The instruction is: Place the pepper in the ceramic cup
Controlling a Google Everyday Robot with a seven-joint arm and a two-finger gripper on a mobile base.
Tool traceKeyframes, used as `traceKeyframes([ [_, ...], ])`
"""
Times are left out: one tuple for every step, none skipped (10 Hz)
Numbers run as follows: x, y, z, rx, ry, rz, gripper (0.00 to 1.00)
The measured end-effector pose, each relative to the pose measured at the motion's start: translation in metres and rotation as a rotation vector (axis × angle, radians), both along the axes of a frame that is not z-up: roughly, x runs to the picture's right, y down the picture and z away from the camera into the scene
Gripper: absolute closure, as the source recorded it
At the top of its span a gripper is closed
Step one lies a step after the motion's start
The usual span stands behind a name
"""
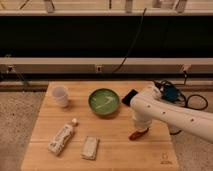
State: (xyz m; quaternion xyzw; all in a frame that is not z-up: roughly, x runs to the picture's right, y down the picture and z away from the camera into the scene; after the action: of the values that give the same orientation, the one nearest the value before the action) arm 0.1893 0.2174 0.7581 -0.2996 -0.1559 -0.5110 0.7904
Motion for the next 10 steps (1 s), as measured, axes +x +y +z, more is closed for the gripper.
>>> traceKeyframes([
  [0.003,0.0,0.002,0.013,0.01,0.02,0.27],
  [0.006,0.001,0.005,0.021,0.02,0.033,0.22],
  [0.01,0.002,0.009,0.027,0.035,0.046,0.2],
  [0.015,0.003,0.012,0.027,0.051,0.056,0.2],
  [0.02,0.005,0.014,0.025,0.065,0.066,0.2],
  [0.025,0.006,0.015,0.021,0.081,0.071,0.2],
  [0.029,0.006,0.016,0.016,0.092,0.076,0.2],
  [0.032,0.007,0.017,0.013,0.101,0.078,0.2],
  [0.035,0.007,0.017,0.007,0.107,0.082,0.2],
  [0.038,0.011,0.021,-0.011,0.113,0.097,0.2],
])
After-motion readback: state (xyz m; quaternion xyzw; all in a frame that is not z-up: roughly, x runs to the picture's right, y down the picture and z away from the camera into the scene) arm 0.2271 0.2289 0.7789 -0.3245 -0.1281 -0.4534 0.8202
